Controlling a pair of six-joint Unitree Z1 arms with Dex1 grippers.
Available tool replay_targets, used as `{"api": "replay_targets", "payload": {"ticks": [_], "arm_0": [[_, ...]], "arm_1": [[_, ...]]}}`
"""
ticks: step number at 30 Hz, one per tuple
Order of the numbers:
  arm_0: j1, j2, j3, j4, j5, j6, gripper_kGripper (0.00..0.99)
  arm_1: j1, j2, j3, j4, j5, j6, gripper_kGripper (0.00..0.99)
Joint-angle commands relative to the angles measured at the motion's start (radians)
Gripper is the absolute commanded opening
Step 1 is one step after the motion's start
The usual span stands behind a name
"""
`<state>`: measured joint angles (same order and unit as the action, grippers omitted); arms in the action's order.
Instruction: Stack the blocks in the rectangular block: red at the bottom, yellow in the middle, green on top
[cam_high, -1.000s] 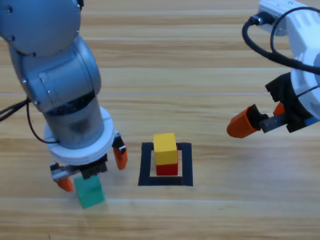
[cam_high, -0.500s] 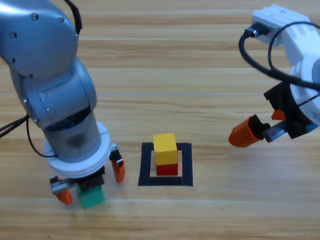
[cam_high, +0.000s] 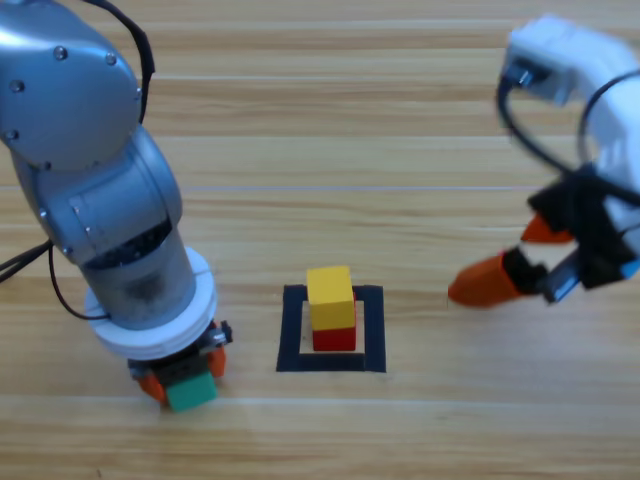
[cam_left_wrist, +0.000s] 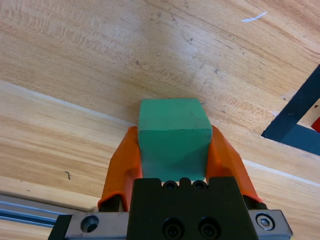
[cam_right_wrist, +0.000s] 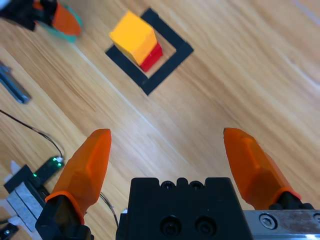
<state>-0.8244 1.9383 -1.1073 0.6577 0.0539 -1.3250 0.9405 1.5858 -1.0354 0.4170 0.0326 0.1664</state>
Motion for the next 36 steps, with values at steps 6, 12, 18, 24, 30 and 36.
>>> {"api": "replay_targets", "payload": {"ticks": [6, 12, 18, 24, 30, 36], "arm_0": [[0.021, 0.094, -0.39, 0.295, 0.08, 0.239, 0.195], [0.021, 0.206, -0.893, 0.657, 0.124, 0.443, 0.152], [0.008, 0.152, -0.891, 0.655, 0.08, 0.501, 0.115], [-0.059, 0.18, -0.902, 0.649, 0.053, 0.483, 0.117], [-0.121, 0.232, -0.925, 0.634, 0.032, 0.504, 0.117], [-0.14, 0.275, -0.945, 0.635, 0.03, 0.461, 0.12]], "arm_1": [[-0.026, -0.056, 0.041, -0.037, 0.003, -0.005, 0.99], [-0.026, -0.066, 0.046, -0.038, 0.001, -0.004, 0.99], [-0.026, -0.075, 0.052, -0.038, 0.0, -0.004, 0.99], [-0.026, -0.084, 0.054, -0.04, 0.001, -0.007, 0.99], [-0.026, -0.089, 0.058, -0.04, 0.001, -0.007, 0.99], [-0.026, -0.083, 0.058, -0.041, 0.001, -0.007, 0.99]]}}
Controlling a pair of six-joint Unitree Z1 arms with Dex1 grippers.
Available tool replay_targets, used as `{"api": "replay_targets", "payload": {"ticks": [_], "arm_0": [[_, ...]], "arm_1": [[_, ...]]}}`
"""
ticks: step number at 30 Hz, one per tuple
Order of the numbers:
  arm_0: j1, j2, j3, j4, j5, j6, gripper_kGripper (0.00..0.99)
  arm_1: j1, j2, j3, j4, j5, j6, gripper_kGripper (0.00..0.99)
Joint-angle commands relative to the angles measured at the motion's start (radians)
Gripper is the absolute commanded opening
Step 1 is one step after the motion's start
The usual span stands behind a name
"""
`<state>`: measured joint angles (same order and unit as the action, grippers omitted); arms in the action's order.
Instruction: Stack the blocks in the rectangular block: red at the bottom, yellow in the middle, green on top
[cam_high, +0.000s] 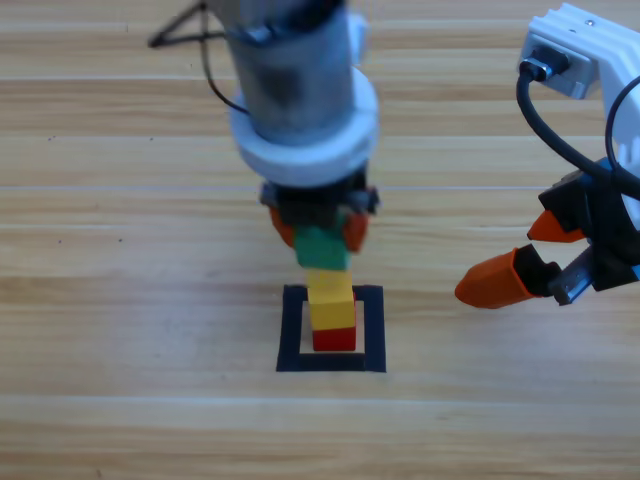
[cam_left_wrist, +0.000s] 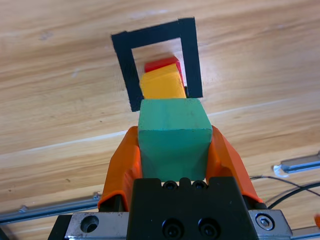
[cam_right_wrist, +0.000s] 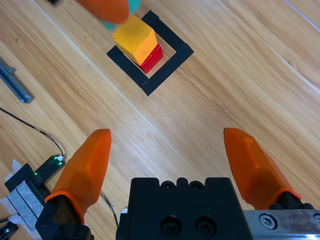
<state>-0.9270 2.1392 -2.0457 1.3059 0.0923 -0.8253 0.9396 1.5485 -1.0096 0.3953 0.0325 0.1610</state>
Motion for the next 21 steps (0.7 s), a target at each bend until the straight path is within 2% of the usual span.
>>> {"api": "replay_targets", "payload": {"ticks": [1, 12, 17, 21], "arm_0": [[-0.038, 0.076, -0.01, -0.011, -0.006, -0.052, 0.121], [-0.038, 0.09, -0.031, -0.008, 0.015, -0.27, 0.19], [-0.038, 0.074, -0.005, -0.004, 0.023, -0.376, 0.19], [-0.038, 0.076, -0.01, -0.004, 0.023, -0.387, 0.19]], "arm_1": [[-0.025, -0.045, 0.032, -0.02, 0.001, -0.001, 0.99], [-0.025, -0.045, 0.046, -0.041, 0.004, -0.005, 0.99], [-0.025, -0.045, 0.048, -0.043, 0.006, -0.005, 0.99], [-0.025, -0.045, 0.049, -0.043, 0.006, -0.005, 0.99]]}}
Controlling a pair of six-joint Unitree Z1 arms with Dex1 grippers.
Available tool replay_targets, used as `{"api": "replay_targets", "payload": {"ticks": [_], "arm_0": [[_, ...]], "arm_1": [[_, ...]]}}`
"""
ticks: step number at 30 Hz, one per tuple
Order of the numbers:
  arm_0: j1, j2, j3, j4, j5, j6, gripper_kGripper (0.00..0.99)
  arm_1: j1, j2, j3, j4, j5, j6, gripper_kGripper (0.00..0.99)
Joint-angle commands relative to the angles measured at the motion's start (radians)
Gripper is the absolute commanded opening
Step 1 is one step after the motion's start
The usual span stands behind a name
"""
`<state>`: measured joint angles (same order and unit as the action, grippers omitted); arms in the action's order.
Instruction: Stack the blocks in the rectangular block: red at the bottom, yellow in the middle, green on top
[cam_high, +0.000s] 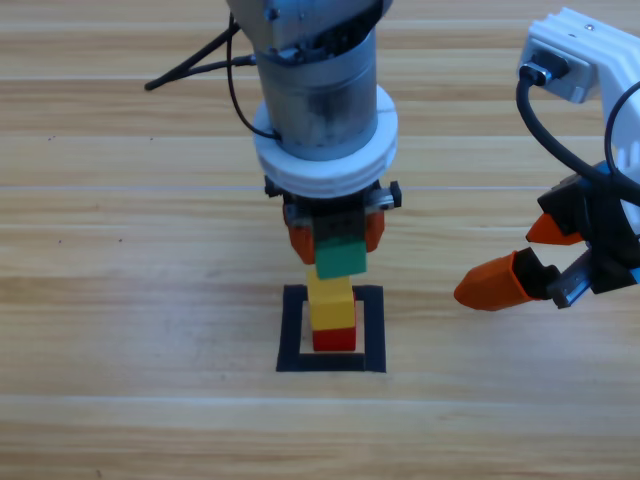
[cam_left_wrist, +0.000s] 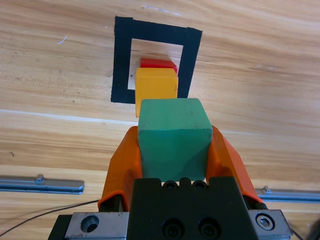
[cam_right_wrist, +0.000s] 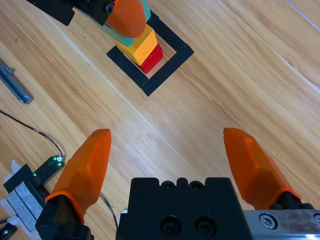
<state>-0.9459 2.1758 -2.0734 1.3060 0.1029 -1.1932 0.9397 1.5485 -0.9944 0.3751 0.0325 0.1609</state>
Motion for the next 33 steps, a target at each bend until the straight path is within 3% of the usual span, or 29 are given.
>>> {"api": "replay_targets", "payload": {"ticks": [1, 33], "arm_0": [[-0.019, 0.041, 0.018, -0.004, 0.012, -0.014, 0.19], [-0.013, 0.105, 0.023, -0.005, 0.009, 0.035, 0.19]], "arm_1": [[-0.025, -0.045, 0.034, -0.022, 0.006, -0.004, 0.99], [-0.025, -0.042, 0.036, -0.025, 0.015, -0.004, 0.99]]}}
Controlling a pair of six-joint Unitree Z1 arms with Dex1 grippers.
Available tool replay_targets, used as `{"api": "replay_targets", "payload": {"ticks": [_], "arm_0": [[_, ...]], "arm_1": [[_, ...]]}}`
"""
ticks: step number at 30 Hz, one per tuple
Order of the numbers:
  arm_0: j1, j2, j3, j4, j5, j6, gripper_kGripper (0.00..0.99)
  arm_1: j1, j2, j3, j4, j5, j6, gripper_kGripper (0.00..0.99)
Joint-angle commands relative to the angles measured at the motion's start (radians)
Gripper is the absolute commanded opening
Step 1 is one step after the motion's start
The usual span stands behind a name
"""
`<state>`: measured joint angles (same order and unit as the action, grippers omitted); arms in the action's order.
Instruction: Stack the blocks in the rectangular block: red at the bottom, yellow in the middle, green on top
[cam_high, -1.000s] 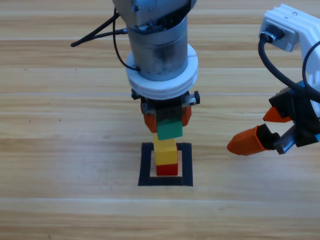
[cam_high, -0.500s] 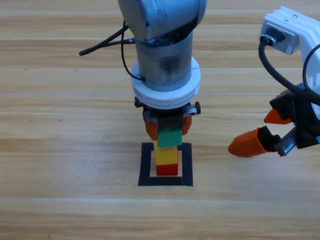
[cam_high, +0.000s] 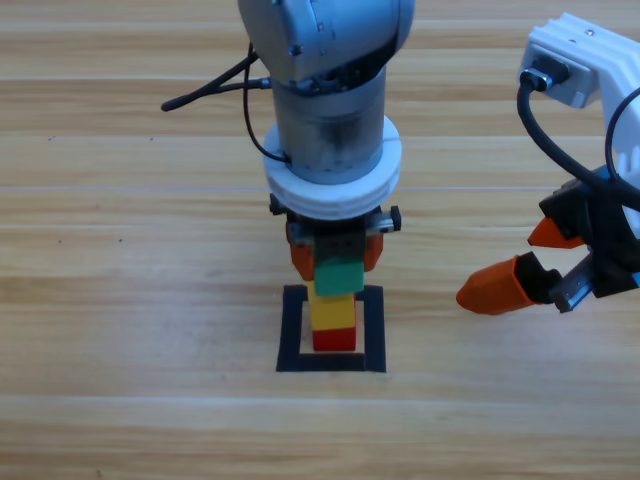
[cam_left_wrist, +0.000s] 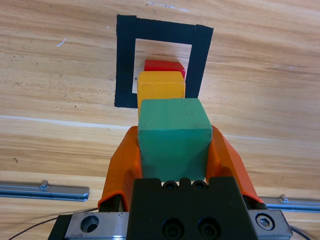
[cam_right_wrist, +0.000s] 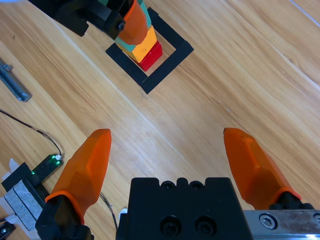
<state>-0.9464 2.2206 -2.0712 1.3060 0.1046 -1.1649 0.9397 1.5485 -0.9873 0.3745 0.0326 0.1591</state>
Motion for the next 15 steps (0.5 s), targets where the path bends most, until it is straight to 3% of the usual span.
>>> {"api": "replay_targets", "payload": {"ticks": [1, 15], "arm_0": [[-0.012, 0.062, 0.02, -0.005, 0.007, 0.007, 0.19], [-0.006, 0.074, 0.023, -0.01, 0.006, 0.016, 0.19]], "arm_1": [[-0.025, -0.041, 0.029, -0.026, 0.015, -0.004, 0.99], [-0.025, -0.038, 0.03, -0.031, 0.023, -0.004, 0.99]]}}
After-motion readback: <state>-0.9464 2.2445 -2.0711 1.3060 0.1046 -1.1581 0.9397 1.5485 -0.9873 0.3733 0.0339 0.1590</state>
